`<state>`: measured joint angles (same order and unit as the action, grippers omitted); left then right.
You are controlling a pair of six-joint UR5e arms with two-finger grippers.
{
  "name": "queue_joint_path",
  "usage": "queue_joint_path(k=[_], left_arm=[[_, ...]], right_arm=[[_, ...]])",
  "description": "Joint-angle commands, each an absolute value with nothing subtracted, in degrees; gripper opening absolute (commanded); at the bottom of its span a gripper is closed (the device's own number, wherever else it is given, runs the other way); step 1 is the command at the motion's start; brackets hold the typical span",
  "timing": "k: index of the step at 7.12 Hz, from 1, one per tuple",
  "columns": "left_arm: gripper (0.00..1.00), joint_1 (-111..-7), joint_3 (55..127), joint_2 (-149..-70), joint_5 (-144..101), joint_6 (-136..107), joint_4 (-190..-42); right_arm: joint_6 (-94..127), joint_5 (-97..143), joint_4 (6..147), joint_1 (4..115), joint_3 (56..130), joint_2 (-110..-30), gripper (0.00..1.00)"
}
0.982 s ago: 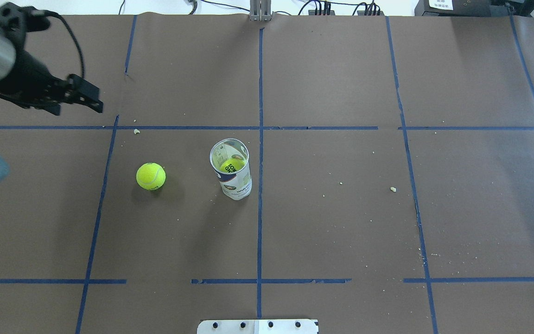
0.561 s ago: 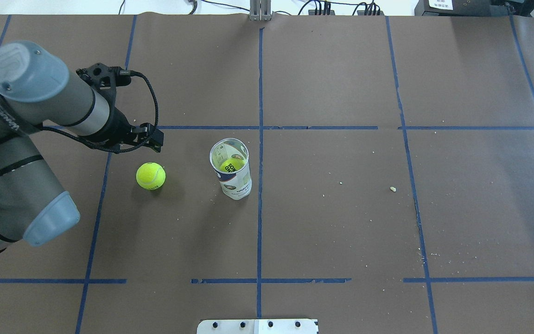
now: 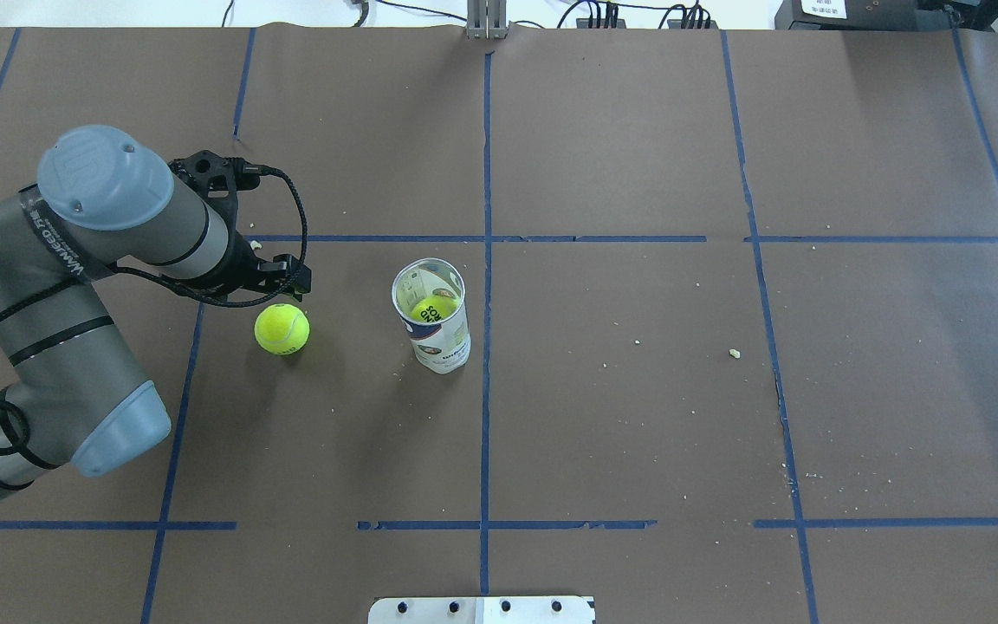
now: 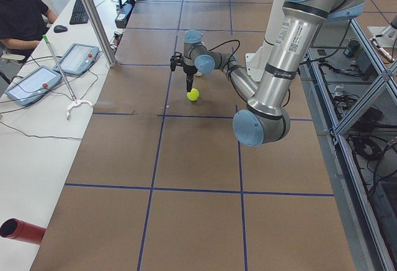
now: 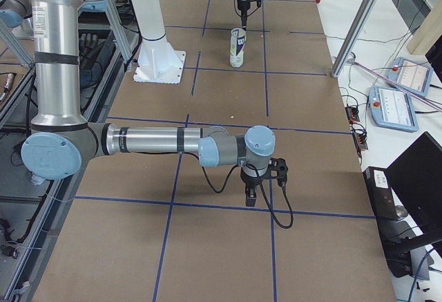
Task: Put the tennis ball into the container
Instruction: 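Move the left gripper down over the yellow-green tennis ball, then close the left gripper around the tennis ball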
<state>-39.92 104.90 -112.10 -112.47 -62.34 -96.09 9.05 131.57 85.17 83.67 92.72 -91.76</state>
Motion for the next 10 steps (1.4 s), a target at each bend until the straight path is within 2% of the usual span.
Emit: queue_joint_path(k=[1,10], left_arm=[[1.0,-39.3,100.8,-112.1,-112.4,-62.6,-100.8],[1.0,-35.2,97.7,-112.2,-112.6,-63.3,-102.4]], right_arm=[[9.1,131.6,85.2,83.7,92.7,-91.8,1.0],[9.1,131.6,85.2,83.7,92.7,-91.8,1.0]])
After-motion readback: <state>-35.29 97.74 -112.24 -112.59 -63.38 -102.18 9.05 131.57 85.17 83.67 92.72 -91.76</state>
